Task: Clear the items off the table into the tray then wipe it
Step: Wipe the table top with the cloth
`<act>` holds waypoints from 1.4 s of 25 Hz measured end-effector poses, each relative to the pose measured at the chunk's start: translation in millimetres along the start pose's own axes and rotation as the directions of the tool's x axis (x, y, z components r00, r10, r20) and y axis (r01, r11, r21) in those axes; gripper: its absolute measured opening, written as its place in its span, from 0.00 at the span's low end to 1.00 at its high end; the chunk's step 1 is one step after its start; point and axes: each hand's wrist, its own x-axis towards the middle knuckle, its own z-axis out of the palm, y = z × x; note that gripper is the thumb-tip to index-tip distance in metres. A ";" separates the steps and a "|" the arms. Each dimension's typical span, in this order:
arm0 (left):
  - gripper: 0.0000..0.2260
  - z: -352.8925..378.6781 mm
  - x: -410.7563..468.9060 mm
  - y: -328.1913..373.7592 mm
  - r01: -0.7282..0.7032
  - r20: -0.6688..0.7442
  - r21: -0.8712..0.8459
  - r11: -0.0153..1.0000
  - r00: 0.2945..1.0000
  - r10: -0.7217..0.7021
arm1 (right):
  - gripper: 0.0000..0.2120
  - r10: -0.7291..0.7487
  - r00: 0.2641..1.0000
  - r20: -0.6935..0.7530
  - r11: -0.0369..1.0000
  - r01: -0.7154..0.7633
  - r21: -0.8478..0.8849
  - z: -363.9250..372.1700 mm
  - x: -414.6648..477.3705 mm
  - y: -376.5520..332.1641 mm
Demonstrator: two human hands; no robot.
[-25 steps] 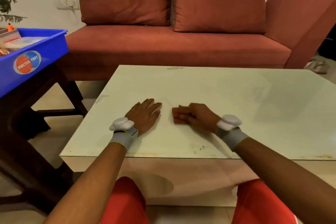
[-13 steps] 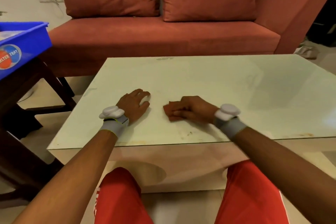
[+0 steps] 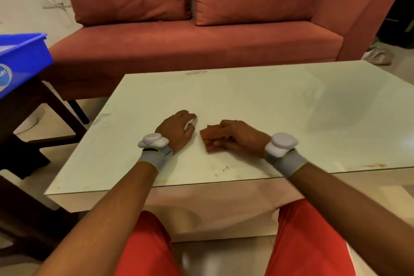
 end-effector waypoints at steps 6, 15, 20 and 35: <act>0.25 -0.1 -3.1 1.3 0.047 -0.020 -0.043 0.998 0.999 -0.048 | 0.11 -0.077 0.898 0.434 0.969 -0.035 0.244 -28.3 -50.4 -0.2; 0.25 -6.2 -5.5 5.6 0.043 -0.009 -0.072 0.996 0.999 -0.044 | 0.13 -0.020 0.981 0.194 0.997 0.006 0.072 0.2 -5.9 3.7; 0.21 -5.6 -4.2 6.9 -0.002 -0.032 -0.060 0.998 0.999 0.000 | 0.15 0.168 0.967 0.192 0.985 -0.174 0.015 -52.9 -24.3 46.4; 0.25 -2.1 -3.8 5.1 0.044 0.000 0.008 0.999 0.999 -0.044 | 0.14 0.254 0.967 0.008 0.959 -0.251 -0.136 -29.0 60.7 60.7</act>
